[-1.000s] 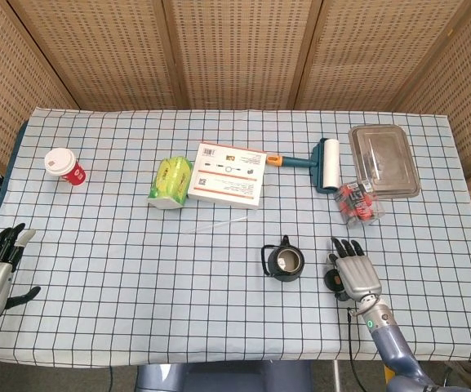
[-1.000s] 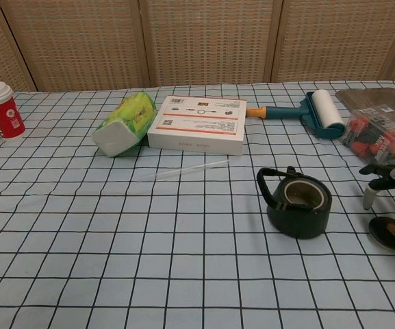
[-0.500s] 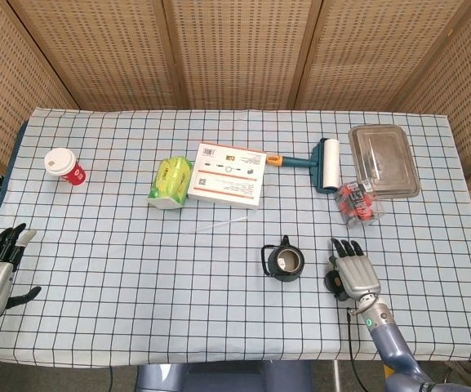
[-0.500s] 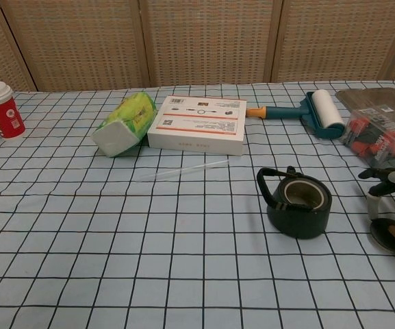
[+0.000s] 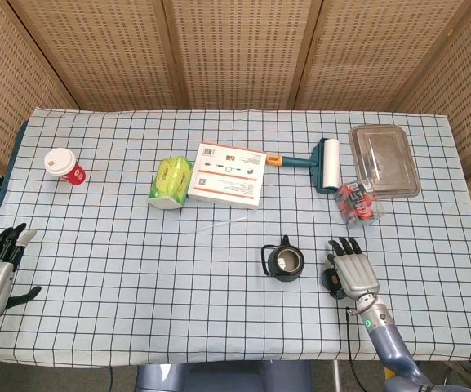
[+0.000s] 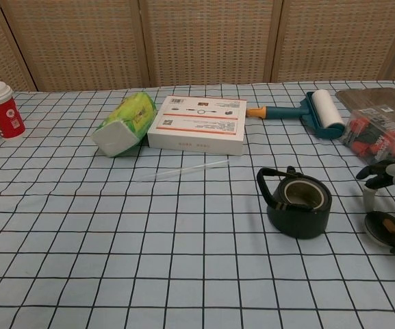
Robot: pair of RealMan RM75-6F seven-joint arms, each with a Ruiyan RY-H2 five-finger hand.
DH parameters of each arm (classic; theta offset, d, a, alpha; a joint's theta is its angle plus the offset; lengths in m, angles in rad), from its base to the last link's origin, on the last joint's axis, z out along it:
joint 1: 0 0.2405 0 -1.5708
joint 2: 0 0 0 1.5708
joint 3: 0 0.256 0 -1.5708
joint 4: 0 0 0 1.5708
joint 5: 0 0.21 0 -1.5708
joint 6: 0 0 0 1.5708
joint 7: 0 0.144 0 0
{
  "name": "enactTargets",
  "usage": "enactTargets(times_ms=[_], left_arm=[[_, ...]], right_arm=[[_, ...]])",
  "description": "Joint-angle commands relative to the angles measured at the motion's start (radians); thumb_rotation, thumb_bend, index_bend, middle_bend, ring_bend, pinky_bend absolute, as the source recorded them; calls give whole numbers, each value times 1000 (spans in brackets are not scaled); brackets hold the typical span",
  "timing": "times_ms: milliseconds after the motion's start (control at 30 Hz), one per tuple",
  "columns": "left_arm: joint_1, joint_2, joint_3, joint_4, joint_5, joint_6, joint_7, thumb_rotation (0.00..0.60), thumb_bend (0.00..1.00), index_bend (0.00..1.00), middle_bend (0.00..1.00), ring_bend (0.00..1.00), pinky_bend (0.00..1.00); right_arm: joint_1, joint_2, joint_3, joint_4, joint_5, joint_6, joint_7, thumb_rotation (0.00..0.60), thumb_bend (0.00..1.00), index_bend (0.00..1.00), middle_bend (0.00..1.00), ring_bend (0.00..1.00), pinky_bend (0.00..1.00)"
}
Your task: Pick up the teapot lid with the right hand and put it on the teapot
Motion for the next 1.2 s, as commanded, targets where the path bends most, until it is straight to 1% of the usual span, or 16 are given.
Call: enactTargets(times_ms=[33,233,367,500,667,800,967,1200], left_arm=[[0,0,0,0,0,0,1,600,100,0,0,0,0],[0,0,1,-2,-1,-1,5,600,100,0,0,0,0],[0,1,-1,-2,-5,-1,8,600,100,0,0,0,0],[1,3,-3,-4,-7,3,5,600,100,0,0,0,0],[-2,2,-5,-2,-17,-8,6,600,100,0,0,0,0],[-7,2,-6,-2,-23,-19,8,600,99,0,0,0,0],[-14,2,-6,-1,-32,-34,7,600,100,0,0,0,0],[-24,1,-6,6,-41,-59,-1,600,100,0,0,0,0]], right_arm=[[-1,18,2,-30,-19,23,-8,600,297,575,187,0,0],[0,68,16,-121,-46,68,-36,600,297,577,187,0,0],[11,97,34,-182,-38,82,-65,600,297,577,187,0,0],[28,115,53,-236,-27,92,-105,600,297,578,187,0,0],[58,114,77,-286,-1,97,-161,600,297,581,188,0,0],[87,98,93,-303,35,92,-203,600,297,582,188,0,0],[122,66,105,-299,88,85,-246,600,297,581,188,0,0],[151,18,100,-268,126,78,-270,600,297,581,188,0,0]])
